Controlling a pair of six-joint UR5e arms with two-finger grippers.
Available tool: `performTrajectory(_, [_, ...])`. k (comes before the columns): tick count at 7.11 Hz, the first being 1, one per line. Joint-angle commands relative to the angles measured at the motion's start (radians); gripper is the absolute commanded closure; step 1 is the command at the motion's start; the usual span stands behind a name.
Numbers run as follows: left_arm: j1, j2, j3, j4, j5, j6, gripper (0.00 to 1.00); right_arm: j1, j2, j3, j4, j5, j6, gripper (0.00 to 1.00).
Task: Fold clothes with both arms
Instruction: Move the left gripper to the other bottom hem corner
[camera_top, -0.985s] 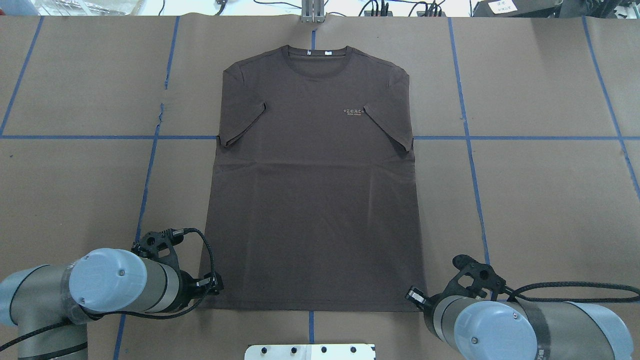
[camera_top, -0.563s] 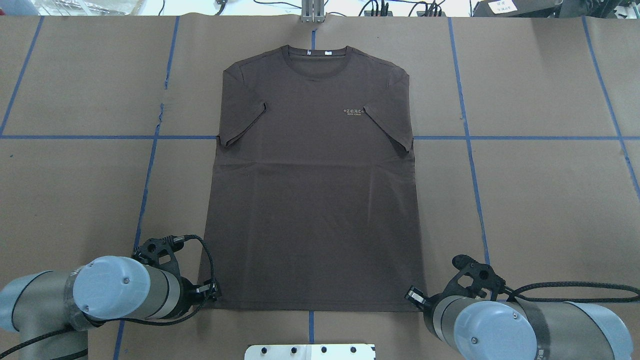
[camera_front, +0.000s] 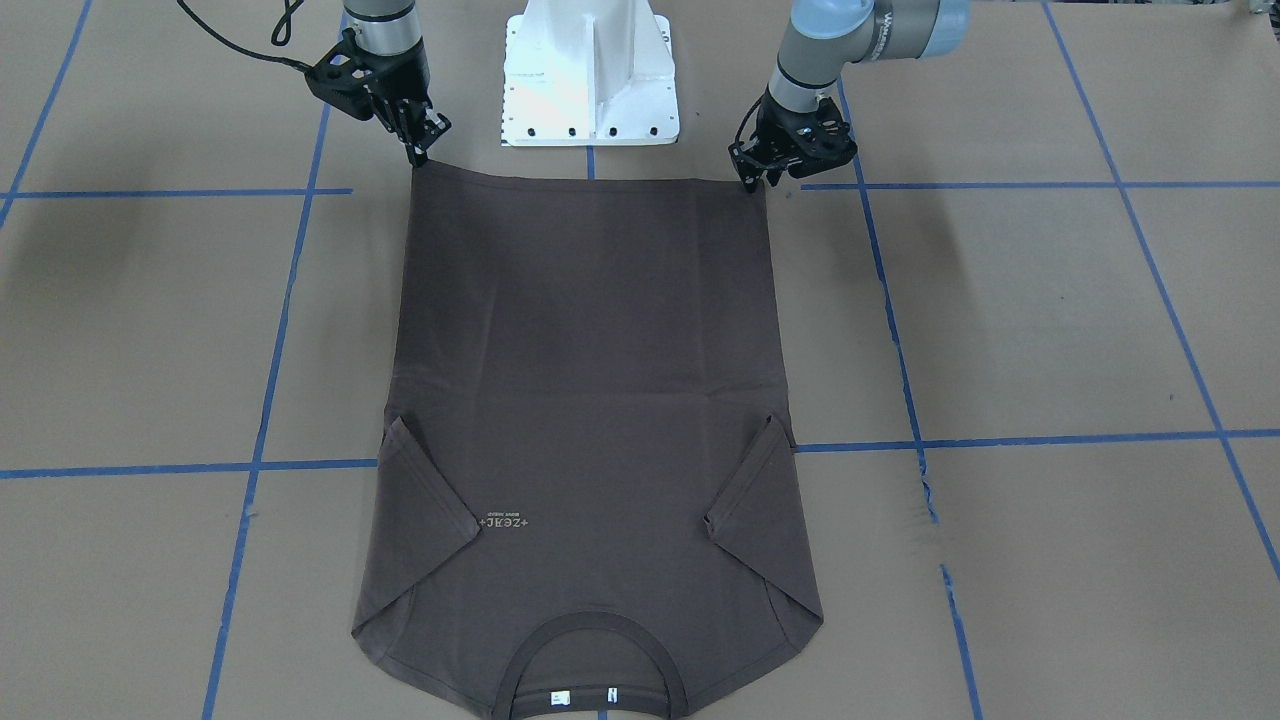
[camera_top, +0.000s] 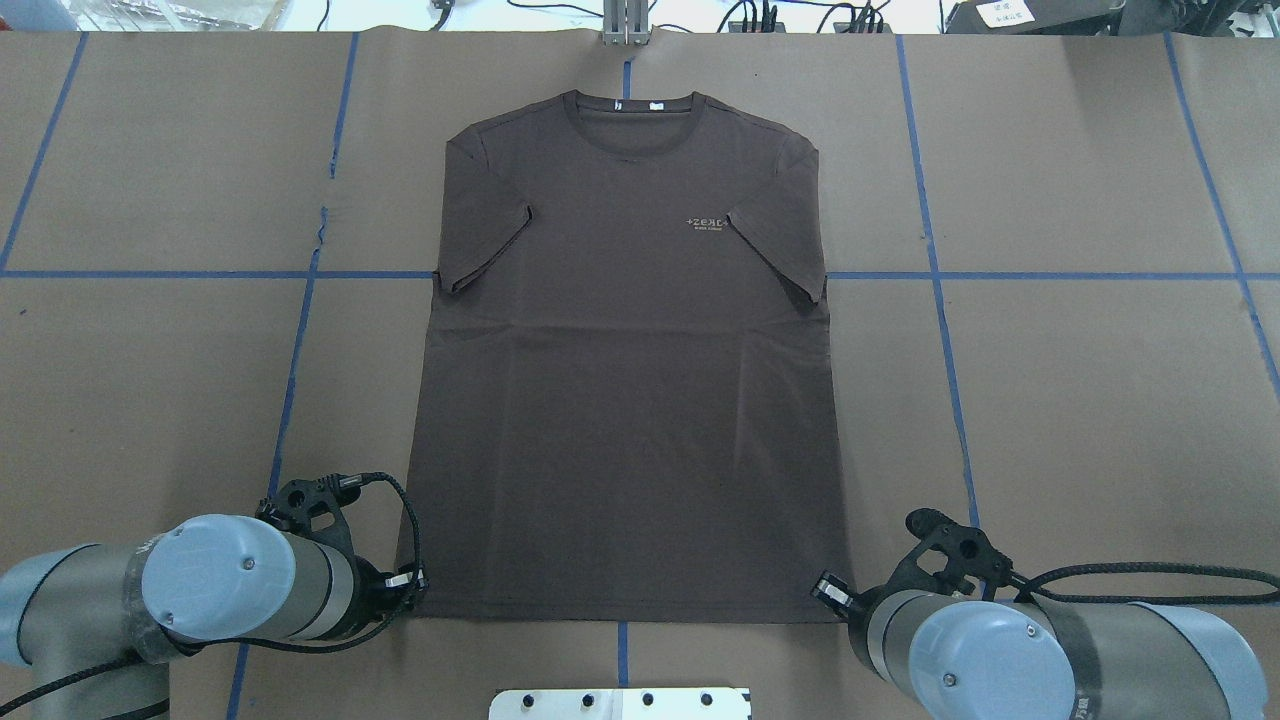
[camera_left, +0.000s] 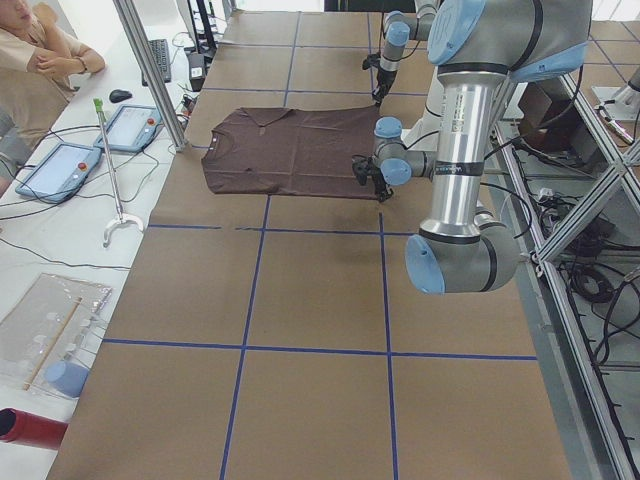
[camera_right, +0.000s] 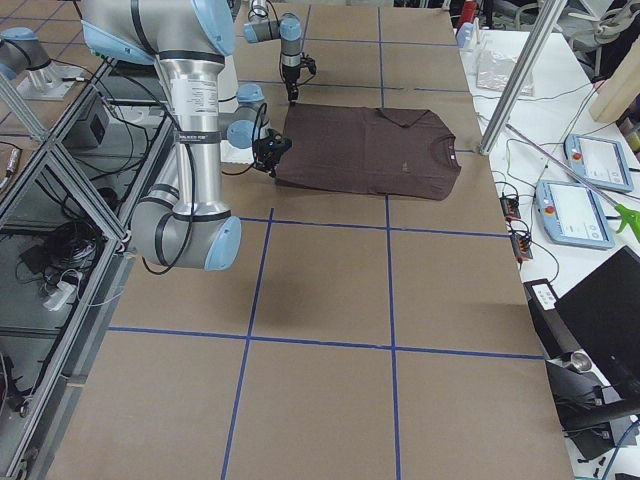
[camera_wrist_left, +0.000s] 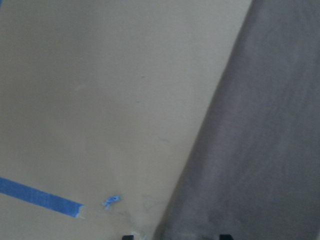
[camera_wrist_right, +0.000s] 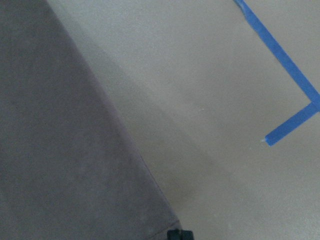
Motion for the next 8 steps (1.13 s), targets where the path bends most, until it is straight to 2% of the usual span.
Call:
performTrajectory(1, [0.000,0.000,0.000,0.000,-0.002,-0.003,1.00,0.001,-0.006,0.000,0.002,0.000,0.000,1.00])
performTrajectory(3, [-0.003,0.020,-0.093,0.008,-0.010,-0.019,1.00,0.003,-0.001,0.008,0.002,0.002,-0.002,1.00])
performTrajectory(5, [0.000,0.042,-0.186,0.032,-0.023,-0.050,1.00,-0.005,-0.033,0.072,0.000,0.006,0.000,1.00])
performTrajectory(6, [0.026,0.049,-0.252,0.085,-0.036,-0.076,1.00,-0.004,-0.067,0.125,0.002,0.052,-0.005,1.00])
performTrajectory(7, [0.026,0.027,-0.256,0.124,-0.042,-0.067,1.00,0.016,-0.049,0.130,0.006,0.081,-0.011,1.00])
performTrajectory(8, [-0.042,-0.028,-0.230,0.124,-0.034,0.003,1.00,0.092,0.030,0.106,0.003,0.083,-0.081,1.00])
